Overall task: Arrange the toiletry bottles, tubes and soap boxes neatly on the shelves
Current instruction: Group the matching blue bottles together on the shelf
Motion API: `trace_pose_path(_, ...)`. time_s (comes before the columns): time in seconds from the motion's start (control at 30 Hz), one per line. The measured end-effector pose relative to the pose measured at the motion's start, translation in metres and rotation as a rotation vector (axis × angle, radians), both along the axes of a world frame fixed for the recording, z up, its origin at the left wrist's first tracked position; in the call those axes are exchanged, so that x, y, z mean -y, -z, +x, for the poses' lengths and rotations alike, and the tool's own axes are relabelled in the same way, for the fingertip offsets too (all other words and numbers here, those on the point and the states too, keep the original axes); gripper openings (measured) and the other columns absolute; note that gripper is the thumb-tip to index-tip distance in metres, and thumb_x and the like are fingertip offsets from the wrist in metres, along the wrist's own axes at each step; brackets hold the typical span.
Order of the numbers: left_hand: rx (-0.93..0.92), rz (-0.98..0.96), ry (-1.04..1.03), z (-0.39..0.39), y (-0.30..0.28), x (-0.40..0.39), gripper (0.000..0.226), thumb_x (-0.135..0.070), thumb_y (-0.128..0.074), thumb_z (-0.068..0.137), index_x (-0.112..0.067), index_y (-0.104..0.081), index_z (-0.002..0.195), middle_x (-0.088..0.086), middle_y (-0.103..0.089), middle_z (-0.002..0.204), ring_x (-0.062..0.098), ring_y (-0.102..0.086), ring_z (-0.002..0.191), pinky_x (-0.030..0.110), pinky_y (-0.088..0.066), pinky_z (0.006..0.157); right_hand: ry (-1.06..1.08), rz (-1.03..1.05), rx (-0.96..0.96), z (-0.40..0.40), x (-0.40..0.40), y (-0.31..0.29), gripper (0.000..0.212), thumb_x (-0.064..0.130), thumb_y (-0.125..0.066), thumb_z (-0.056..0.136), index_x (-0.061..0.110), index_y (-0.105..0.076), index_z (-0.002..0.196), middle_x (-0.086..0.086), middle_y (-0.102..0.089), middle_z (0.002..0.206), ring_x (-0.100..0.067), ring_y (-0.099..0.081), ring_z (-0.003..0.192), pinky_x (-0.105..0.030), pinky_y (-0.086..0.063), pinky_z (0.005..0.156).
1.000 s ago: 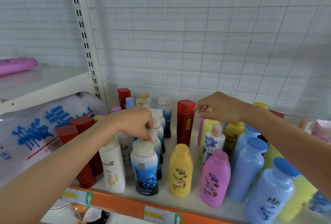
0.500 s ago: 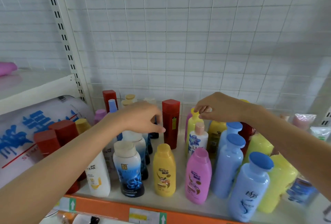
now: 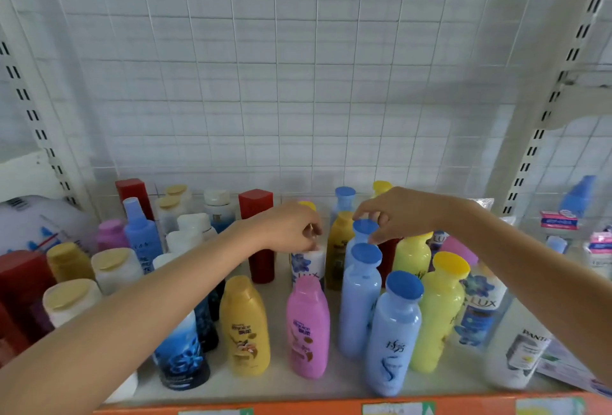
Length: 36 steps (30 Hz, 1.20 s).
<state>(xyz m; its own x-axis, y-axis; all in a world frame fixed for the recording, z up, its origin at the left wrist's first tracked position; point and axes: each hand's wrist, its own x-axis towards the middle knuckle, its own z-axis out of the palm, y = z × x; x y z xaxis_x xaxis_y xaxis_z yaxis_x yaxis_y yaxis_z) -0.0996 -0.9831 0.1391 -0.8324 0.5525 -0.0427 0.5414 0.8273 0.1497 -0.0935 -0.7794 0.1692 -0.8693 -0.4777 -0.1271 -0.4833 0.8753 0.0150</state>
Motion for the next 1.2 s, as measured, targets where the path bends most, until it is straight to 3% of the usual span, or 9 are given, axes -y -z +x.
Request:
trace_pose_path(0.17,-0.004,0.025,-0.012,-0.006,0.004,-0.003,0.028,-0.017,-0.053,0.09,-0.014,-0.061,0.116,-0.008,-0.05,0.088,0.006,-0.047,0.076,0.011,-0.031,0.056,-0.007,-0.041,-0.03,-0.001,-0.004,0.014,0.042,0.038,-0.054,0.089,0.022,-0.049,0.128,0.008,-0.052,0.082,-0.011,-0.047,0.079,-0.011,-0.033,0.061)
trace_pose_path(0.3,0.003,0.009,-0.008,-0.008,0.004,-0.004,0.026,-0.021,-0.055,0.089,-0.014,-0.061,0.114,-0.012,-0.046,0.077,0.002,-0.043,0.065,0.013,-0.029,0.054,0.036,-0.171,-0.032,-0.009,0.0,0.008,0.035,0.038,-0.044,0.094,0.01,-0.063,0.106,-0.007,-0.062,0.097,-0.018,-0.053,0.09,-0.031,-0.042,0.084)
trace_pose_path(0.47,0.012,0.009,-0.034,-0.007,0.002,-0.002,0.032,-0.024,-0.057,0.089,-0.014,-0.059,0.119,-0.004,-0.055,0.098,0.008,-0.05,0.083,0.016,-0.037,0.065,0.069,-0.103,-0.032,-0.031,0.015,0.001,0.034,0.035,-0.053,0.091,0.013,-0.062,0.116,-0.004,-0.06,0.118,-0.021,-0.054,0.107,-0.031,-0.043,0.093)
trace_pose_path(0.6,0.037,0.087,-0.093,-0.001,-0.002,0.006,0.037,-0.026,-0.06,0.087,-0.016,-0.056,0.123,0.001,-0.063,0.111,0.013,-0.061,0.089,0.023,-0.047,0.078,0.113,-0.068,0.064,-0.053,0.029,0.007,0.032,0.03,-0.057,0.088,0.007,-0.066,0.107,-0.01,-0.067,0.105,-0.019,-0.062,0.089,-0.023,-0.047,0.072)
trace_pose_path(0.7,0.073,0.151,-0.129,0.003,-0.003,0.017,0.04,-0.027,-0.063,0.086,-0.017,-0.053,0.124,0.001,-0.065,0.107,0.01,-0.064,0.077,0.022,-0.049,0.073,0.155,-0.156,0.136,-0.062,0.033,0.008,0.028,0.023,-0.064,0.084,0.008,-0.065,0.107,-0.006,-0.066,0.094,-0.021,-0.068,0.083,-0.025,-0.054,0.07)
trace_pose_path(0.83,0.069,0.211,-0.175,0.005,-0.007,0.032,0.032,-0.021,-0.062,0.087,-0.017,-0.058,0.118,-0.002,-0.066,0.099,0.002,-0.059,0.071,0.021,-0.051,0.07,0.131,0.045,0.145,-0.06,0.039,0.013,0.04,0.034,-0.065,0.083,0.01,-0.061,0.115,-0.001,-0.056,0.093,-0.022,-0.06,0.085,-0.02,-0.045,0.058)
trace_pose_path(0.97,0.038,0.236,-0.215,0.005,-0.012,0.043,0.023,-0.018,-0.058,0.09,-0.017,-0.06,0.113,0.0,-0.067,0.091,0.01,-0.064,0.074,0.026,-0.054,0.072,0.112,0.048,0.053,-0.063,0.039,0.017,0.039,0.035,-0.067,0.079,0.004,-0.066,0.103,-0.013,-0.064,0.104,-0.017,-0.054,0.079,-0.02,-0.037,0.054)
trace_pose_path(1.07,0.008,0.263,-0.24,0.003,-0.016,0.052,0.024,-0.022,-0.058,0.09,-0.016,-0.062,0.112,0.002,-0.07,0.095,0.011,-0.067,0.074,0.024,-0.053,0.073,0.114,-0.078,0.037,-0.056,0.035,0.004,0.029,0.025,-0.066,0.079,0.001,-0.067,0.094,-0.014,-0.07,0.093,-0.014,-0.057,0.062,-0.018,-0.038,0.051)
trace_pose_path(1.2,-0.02,0.319,-0.272,0.001,-0.021,0.061,0.021,-0.025,-0.06,0.088,-0.018,-0.064,0.108,0.001,-0.072,0.094,0.0,-0.063,0.065,0.012,-0.044,0.063,0.083,-0.211,-0.175,-0.045,0.025,-0.028,0.029,0.032,-0.064,0.079,0.005,-0.06,0.09,-0.009,-0.06,0.088,-0.02,-0.051,0.076,-0.027,-0.037,0.058)
